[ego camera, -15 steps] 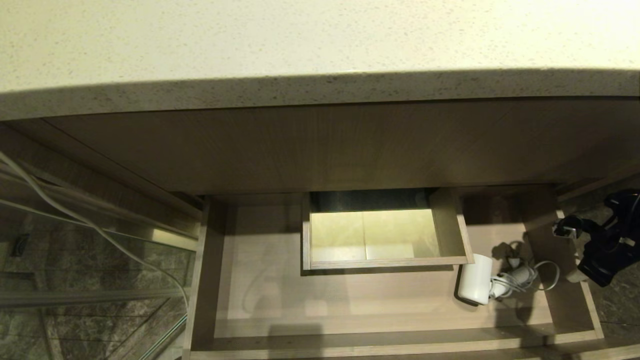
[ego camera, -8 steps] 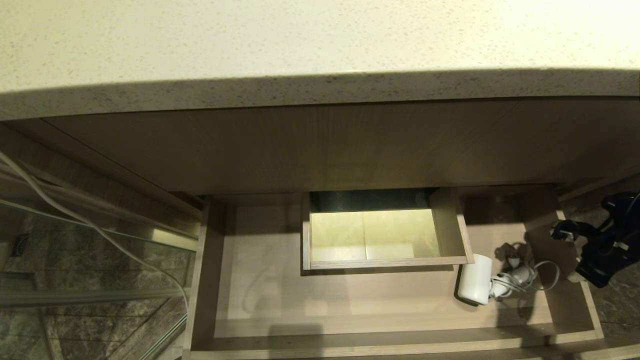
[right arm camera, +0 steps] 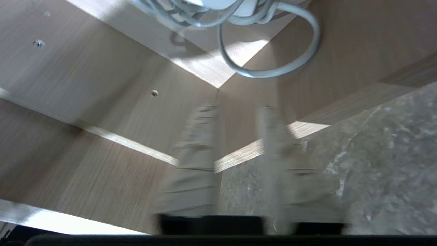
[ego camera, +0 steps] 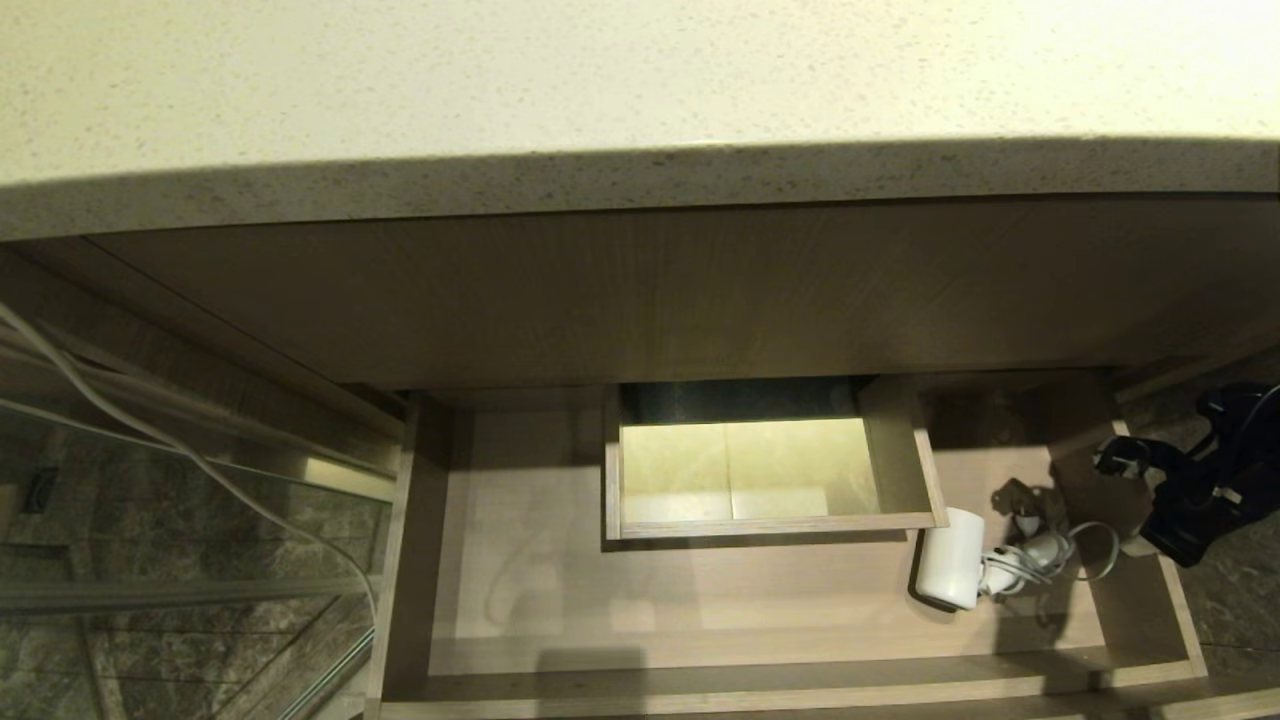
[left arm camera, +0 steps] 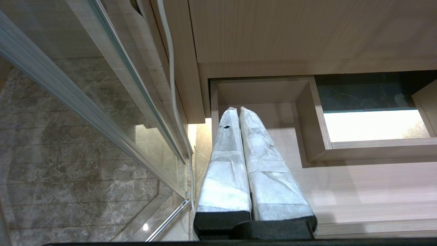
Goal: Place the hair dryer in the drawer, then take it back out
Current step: Take the hairdryer out
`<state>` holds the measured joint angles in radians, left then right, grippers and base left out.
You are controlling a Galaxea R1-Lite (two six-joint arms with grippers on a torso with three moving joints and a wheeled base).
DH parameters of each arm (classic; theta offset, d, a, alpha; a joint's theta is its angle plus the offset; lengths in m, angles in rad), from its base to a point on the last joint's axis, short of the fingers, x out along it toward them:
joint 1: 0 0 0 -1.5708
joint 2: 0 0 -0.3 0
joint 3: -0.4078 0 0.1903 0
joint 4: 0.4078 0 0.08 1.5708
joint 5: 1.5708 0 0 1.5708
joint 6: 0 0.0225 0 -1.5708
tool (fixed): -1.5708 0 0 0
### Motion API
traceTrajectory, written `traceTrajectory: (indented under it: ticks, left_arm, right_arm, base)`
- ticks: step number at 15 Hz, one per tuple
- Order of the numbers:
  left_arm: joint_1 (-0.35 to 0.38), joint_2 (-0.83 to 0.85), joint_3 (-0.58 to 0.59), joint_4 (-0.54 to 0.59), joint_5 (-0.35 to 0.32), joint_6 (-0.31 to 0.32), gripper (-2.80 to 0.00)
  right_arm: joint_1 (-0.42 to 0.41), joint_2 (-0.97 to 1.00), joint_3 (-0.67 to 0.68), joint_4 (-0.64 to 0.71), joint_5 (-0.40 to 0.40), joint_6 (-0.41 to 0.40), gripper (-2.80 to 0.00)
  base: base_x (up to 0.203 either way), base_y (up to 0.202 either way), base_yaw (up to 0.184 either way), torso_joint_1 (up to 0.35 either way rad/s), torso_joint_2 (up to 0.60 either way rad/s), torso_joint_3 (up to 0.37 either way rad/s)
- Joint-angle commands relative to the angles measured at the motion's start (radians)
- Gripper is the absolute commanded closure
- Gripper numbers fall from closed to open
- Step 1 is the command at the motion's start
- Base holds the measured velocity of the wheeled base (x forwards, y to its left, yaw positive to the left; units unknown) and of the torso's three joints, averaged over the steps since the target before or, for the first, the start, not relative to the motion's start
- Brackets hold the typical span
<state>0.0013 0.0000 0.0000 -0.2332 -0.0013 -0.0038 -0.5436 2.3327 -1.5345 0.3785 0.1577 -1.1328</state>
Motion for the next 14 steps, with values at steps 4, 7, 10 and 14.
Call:
traceTrajectory:
  ticks: [4,7,10,14]
  left_arm:
    - [0.0,0.0,0.04,-0.002,0.0,-0.001,0.0]
    - [0.0,0.0,0.04,-0.002,0.0,-0.001,0.0]
    - [0.0,0.0,0.04,-0.002,0.0,-0.001,0.0]
    - [0.0,0.0,0.04,-0.002,0.0,-0.001,0.0]
  right_arm:
    - [-0.001,0.007,-0.001,-0.004,0.002,-0.012,-2.8]
    - [-0.001,0.005,0.018,0.006,-0.003,-0.016,-2.8]
    - [-0.001,0.008,0.019,-0.001,0.012,-0.019,-2.8]
    - [-0.002,0.01,0.018,-0.002,0.067,-0.097,-2.8]
  base:
    - [0.0,0.0,0.0,0.0,0.0,0.0]
    - [0.0,0.0,0.0,0.0,0.0,0.0]
    - [0.0,0.0,0.0,0.0,0.0,0.0]
    - [0.0,0.0,0.0,0.0,0.0,0.0]
